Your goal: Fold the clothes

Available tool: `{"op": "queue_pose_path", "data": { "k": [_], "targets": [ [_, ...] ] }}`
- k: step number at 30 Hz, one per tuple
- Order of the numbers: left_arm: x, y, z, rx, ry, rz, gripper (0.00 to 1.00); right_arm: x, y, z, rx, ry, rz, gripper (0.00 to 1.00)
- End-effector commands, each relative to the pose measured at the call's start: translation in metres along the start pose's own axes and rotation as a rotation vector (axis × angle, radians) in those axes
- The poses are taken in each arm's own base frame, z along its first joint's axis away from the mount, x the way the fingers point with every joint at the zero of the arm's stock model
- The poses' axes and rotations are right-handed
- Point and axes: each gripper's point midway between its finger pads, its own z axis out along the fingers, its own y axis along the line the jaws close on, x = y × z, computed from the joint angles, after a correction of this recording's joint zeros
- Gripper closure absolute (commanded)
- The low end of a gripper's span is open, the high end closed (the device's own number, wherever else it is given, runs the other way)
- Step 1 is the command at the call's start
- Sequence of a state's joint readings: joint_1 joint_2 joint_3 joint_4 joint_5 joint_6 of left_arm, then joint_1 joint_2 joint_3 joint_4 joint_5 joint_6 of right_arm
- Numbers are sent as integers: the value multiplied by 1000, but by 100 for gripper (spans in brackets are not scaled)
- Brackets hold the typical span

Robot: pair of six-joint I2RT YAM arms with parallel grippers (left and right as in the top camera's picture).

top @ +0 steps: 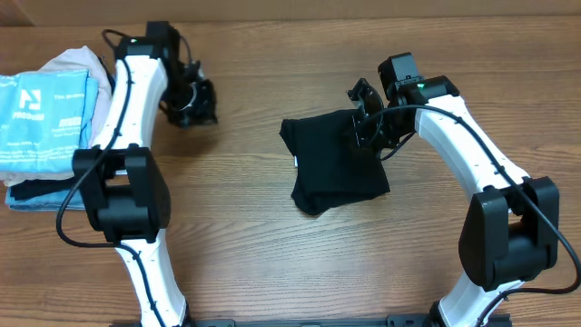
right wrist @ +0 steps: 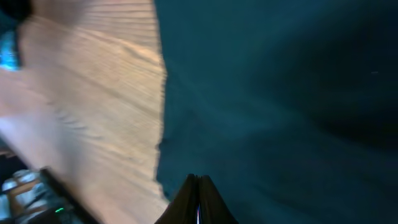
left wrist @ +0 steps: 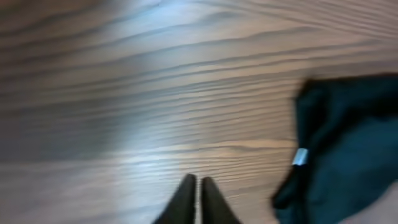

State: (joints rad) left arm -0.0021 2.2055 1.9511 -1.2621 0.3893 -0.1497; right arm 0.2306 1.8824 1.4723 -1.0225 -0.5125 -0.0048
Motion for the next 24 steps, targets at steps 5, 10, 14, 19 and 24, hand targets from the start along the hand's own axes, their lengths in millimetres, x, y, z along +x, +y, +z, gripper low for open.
{"op": "queue_pose_path", "data": {
  "k": [5,10,14,19,24],
  "targets": [
    [10,-173,34,267,-96,372,96,-25,-50,-26,151,-112,26,96],
    [11,-219,55,223,-191,473,96,-31,-62,-34,149,-144,44,96],
    [19,-200,86,161,-112,440,96,-35,-65,-30,149,-153,37,96],
    [19,-155,130,2,-40,399,96,-28,-91,20,122,-46,45,96],
    [13,-137,142,-80,-41,399,96,-29,-100,31,134,-30,21,96]
  ]
}}
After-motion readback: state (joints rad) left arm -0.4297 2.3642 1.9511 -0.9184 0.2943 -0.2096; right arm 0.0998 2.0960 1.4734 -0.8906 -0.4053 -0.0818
